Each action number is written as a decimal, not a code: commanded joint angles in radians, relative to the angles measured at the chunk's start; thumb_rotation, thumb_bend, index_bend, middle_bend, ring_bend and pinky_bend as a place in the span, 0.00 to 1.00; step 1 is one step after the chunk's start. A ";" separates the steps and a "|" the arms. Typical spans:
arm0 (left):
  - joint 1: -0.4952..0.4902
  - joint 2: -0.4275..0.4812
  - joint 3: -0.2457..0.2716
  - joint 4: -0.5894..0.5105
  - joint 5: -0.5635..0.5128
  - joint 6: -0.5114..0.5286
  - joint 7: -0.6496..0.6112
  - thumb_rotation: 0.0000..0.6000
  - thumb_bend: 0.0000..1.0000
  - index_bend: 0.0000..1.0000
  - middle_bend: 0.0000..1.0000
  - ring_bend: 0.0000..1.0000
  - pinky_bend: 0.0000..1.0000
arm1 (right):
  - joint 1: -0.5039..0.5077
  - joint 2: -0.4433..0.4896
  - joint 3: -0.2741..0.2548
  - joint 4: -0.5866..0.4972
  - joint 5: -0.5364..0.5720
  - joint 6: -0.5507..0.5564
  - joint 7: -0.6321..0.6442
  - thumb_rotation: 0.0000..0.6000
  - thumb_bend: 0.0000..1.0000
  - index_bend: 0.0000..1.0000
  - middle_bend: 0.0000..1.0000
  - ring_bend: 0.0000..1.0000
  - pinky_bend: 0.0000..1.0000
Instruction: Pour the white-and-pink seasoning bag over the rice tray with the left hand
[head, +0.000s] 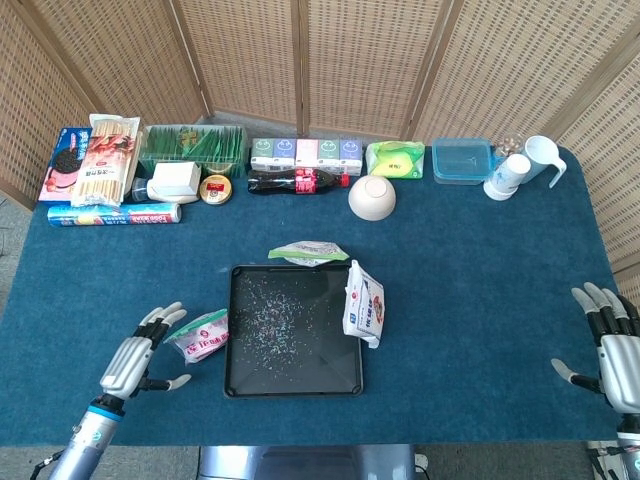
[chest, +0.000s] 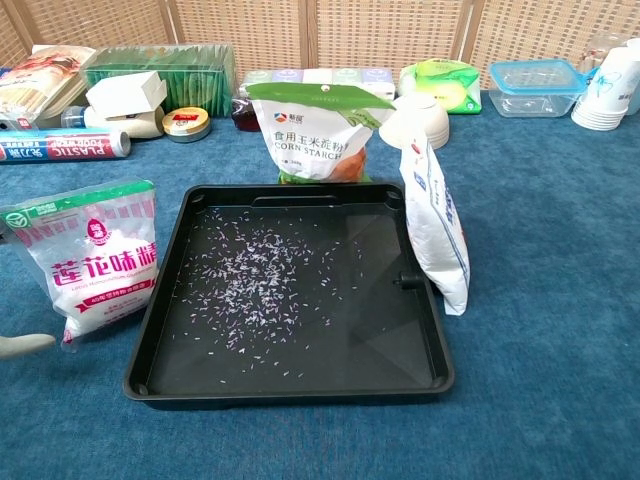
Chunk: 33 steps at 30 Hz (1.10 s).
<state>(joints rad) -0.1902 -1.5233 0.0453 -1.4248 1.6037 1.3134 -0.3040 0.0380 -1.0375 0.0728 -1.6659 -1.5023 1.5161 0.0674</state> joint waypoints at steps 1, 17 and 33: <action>-0.008 -0.015 -0.005 0.011 -0.011 -0.013 -0.010 1.00 0.00 0.00 0.00 0.00 0.00 | 0.000 -0.001 0.000 0.000 0.001 0.000 -0.001 1.00 0.00 0.09 0.02 0.00 0.00; -0.052 -0.107 -0.055 0.031 -0.072 -0.049 0.010 1.00 0.08 0.10 0.00 0.00 0.12 | 0.005 -0.005 0.004 0.007 0.012 -0.012 0.000 1.00 0.00 0.09 0.02 0.00 0.00; -0.049 -0.162 -0.095 0.043 -0.114 0.005 0.091 1.00 0.24 0.61 0.49 0.49 0.54 | 0.007 -0.008 0.005 0.012 0.015 -0.013 -0.002 1.00 0.00 0.09 0.02 0.00 0.00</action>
<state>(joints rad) -0.2392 -1.6847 -0.0499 -1.3826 1.4900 1.3177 -0.2136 0.0446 -1.0452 0.0778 -1.6544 -1.4873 1.5028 0.0655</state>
